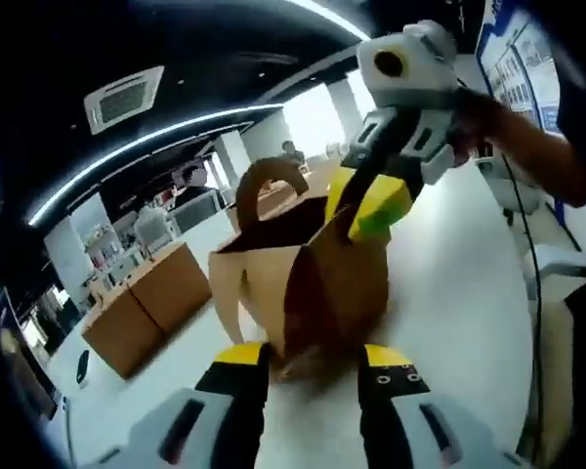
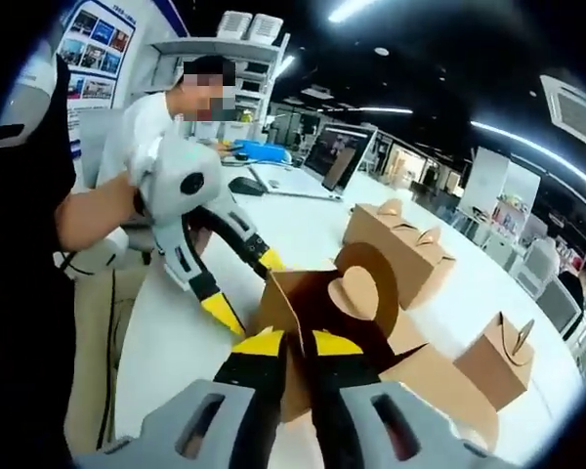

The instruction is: Pick up one paper box from the group, open the paper box, and remove the item inside

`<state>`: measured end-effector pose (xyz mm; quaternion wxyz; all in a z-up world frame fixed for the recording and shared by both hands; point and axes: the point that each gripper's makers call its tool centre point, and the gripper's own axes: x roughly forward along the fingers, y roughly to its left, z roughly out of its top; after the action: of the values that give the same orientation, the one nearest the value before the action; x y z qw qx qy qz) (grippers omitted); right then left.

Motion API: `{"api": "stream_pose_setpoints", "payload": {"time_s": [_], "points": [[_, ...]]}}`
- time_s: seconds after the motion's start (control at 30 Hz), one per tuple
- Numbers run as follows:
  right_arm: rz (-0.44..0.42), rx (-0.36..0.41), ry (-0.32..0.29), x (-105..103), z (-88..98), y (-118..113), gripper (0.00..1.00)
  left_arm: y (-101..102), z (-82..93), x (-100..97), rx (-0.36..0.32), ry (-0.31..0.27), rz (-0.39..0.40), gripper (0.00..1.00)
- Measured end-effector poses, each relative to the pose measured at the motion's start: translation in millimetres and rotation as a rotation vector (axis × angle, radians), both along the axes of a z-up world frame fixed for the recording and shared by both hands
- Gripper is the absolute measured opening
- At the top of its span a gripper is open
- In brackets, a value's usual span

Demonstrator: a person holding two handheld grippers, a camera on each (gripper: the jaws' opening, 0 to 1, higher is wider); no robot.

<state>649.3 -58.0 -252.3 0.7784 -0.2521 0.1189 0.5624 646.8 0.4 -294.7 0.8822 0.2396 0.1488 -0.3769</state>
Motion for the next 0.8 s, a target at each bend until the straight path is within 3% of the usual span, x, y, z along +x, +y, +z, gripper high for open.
{"api": "stream_pose_setpoints", "payload": {"time_s": [0.07,0.13,0.17,0.27,0.37,0.47,0.53,0.7,0.8], "points": [[0.001,0.001,0.009,0,-0.5,0,0.06,5,10.2,2.4,-0.016,-0.022,0.011,0.38],[-0.002,0.003,0.013,0,-0.8,1,0.03,4,25.8,0.4,-0.051,-0.08,-0.015,0.32],[-0.02,0.014,0.042,5,-3.0,4,0.03,-4,50.2,-12.5,-0.188,-0.077,-0.043,0.32],[0.001,0.005,0.046,3,-4.0,7,0.03,-16,83.1,-22.8,-0.342,-0.101,-0.086,0.31],[0.024,0.002,0.045,1,-4.3,7,0.03,-25,92.0,-25.2,-0.294,-0.156,-0.116,0.31],[0.067,-0.01,0.052,-4,-5.2,8,0.03,-33,86.9,-22.2,-0.219,-0.158,-0.149,0.31],[0.081,-0.018,0.057,-6,-4.6,5,0.03,-37,84.2,-19.7,-0.198,-0.15,-0.163,0.31],[0.157,-0.026,0.095,-18,-4.3,-4,0.03,-57,76.4,-25.7,-0.162,-0.082,-0.307,0.29],[0.218,-0.021,0.118,-28,-4.2,-5,0.03,-66,80.5,-29.4,-0.177,-0.061,-0.342,0.17]]}}
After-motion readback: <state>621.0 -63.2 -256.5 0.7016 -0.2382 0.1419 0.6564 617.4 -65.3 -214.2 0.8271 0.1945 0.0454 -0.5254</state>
